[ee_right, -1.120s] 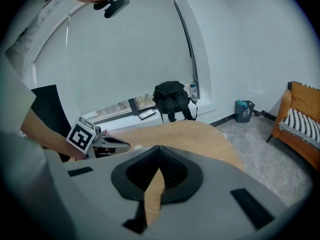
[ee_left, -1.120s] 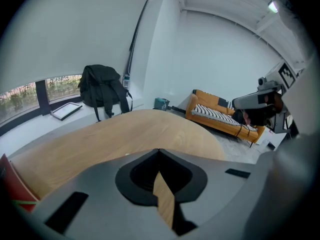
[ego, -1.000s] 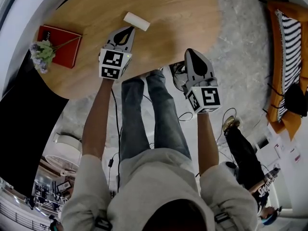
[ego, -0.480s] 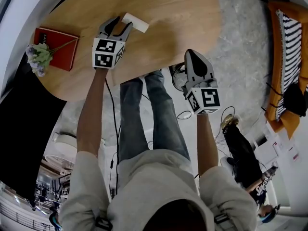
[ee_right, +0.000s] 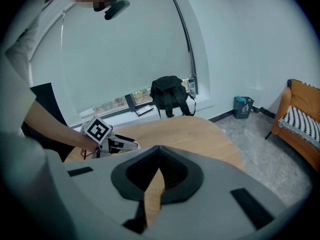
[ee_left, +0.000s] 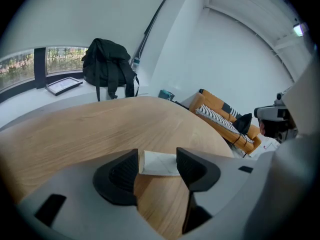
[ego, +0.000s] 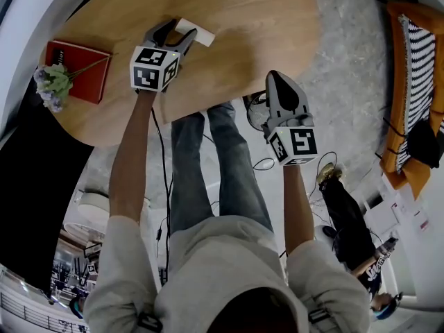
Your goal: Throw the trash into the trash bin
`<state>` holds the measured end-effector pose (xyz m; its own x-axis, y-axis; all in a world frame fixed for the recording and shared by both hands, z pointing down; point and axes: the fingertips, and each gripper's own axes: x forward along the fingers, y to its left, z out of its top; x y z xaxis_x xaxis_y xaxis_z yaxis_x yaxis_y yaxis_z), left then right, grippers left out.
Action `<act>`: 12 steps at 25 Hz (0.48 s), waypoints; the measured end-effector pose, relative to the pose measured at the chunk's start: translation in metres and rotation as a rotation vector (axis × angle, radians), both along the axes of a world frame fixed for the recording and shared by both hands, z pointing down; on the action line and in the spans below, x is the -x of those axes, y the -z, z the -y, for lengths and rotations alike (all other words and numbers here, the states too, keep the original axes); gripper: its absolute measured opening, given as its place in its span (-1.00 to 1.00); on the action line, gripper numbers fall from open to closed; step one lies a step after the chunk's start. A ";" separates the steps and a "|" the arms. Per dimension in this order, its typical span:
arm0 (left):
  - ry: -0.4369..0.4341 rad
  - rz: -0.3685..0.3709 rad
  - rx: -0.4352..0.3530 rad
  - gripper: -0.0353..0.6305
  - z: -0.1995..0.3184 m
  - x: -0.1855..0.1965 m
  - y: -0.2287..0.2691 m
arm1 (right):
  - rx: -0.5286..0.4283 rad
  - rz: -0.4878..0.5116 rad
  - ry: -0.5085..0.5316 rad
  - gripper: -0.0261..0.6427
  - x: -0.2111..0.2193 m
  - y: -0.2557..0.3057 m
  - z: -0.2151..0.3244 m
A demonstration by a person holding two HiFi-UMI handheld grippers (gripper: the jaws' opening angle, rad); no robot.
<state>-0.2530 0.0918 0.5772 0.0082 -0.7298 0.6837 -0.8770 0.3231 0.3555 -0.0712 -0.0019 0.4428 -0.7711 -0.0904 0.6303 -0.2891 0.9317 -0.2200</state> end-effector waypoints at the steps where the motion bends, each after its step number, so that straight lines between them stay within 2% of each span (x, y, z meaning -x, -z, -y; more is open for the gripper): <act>1: 0.002 -0.007 -0.002 -0.16 0.001 0.000 0.000 | 0.000 -0.001 -0.002 -0.83 0.000 0.000 0.000; 12: -0.003 -0.078 0.008 -0.26 -0.012 -0.013 -0.004 | -0.005 0.008 -0.003 -0.83 0.004 0.004 -0.001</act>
